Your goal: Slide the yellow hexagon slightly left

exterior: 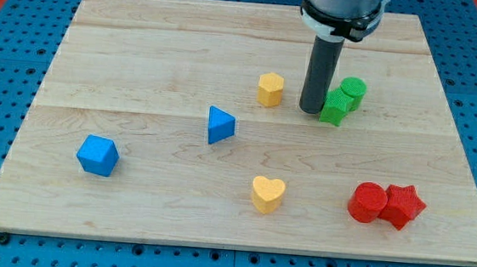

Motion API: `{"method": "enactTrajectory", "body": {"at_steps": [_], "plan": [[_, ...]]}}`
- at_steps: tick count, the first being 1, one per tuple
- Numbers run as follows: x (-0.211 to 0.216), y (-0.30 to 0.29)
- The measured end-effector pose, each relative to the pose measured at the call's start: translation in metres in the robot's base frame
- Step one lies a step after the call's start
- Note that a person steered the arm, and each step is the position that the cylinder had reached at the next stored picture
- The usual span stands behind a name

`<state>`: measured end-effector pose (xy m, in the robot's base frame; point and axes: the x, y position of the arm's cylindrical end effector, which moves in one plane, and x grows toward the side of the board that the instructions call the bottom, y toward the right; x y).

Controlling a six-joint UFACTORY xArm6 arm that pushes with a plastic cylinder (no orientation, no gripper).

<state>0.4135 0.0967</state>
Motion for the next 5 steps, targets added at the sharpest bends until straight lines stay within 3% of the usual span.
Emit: {"method": "enactTrajectory", "body": {"at_steps": [5], "plan": [[-0.001, 0.013]]}}
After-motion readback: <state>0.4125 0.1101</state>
